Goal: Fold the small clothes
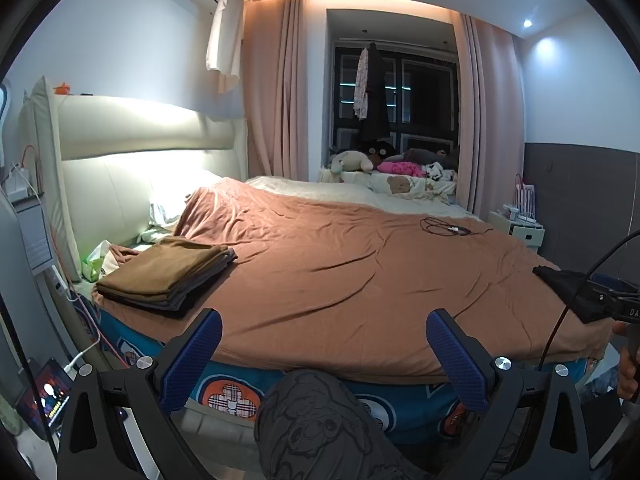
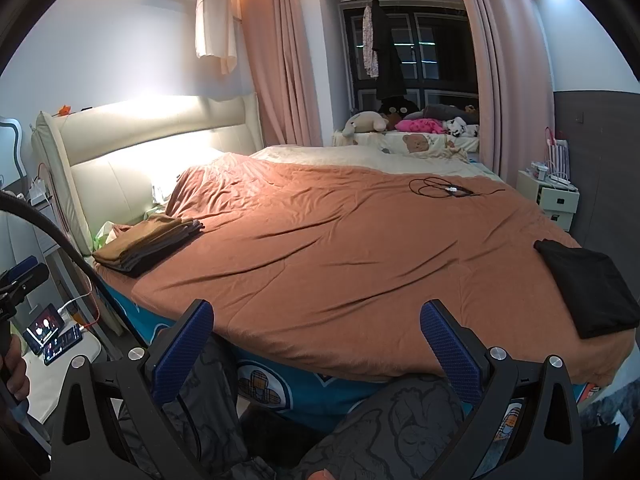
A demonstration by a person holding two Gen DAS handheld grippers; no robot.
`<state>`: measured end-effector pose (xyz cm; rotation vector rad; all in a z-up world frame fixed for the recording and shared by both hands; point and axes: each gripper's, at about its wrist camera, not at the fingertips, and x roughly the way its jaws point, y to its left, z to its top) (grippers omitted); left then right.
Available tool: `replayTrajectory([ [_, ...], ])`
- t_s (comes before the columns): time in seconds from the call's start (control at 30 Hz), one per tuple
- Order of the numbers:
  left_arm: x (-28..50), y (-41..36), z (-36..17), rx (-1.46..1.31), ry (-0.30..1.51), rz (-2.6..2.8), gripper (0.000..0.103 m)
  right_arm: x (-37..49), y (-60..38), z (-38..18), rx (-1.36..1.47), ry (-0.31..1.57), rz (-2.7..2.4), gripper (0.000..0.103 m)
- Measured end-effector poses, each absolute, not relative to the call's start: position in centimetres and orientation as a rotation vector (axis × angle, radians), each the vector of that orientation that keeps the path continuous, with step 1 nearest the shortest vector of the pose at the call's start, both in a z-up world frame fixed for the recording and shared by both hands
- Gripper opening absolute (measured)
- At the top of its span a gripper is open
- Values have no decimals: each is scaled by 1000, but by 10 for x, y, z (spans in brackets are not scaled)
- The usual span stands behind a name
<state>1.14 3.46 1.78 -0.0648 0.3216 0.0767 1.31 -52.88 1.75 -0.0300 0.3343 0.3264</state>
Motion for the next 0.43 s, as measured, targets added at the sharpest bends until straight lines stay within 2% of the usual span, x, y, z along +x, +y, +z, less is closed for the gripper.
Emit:
replayTrajectory([
  [0.43,11,33,18,-55,314,74,102,14,-529,16,-28,339,325,103],
])
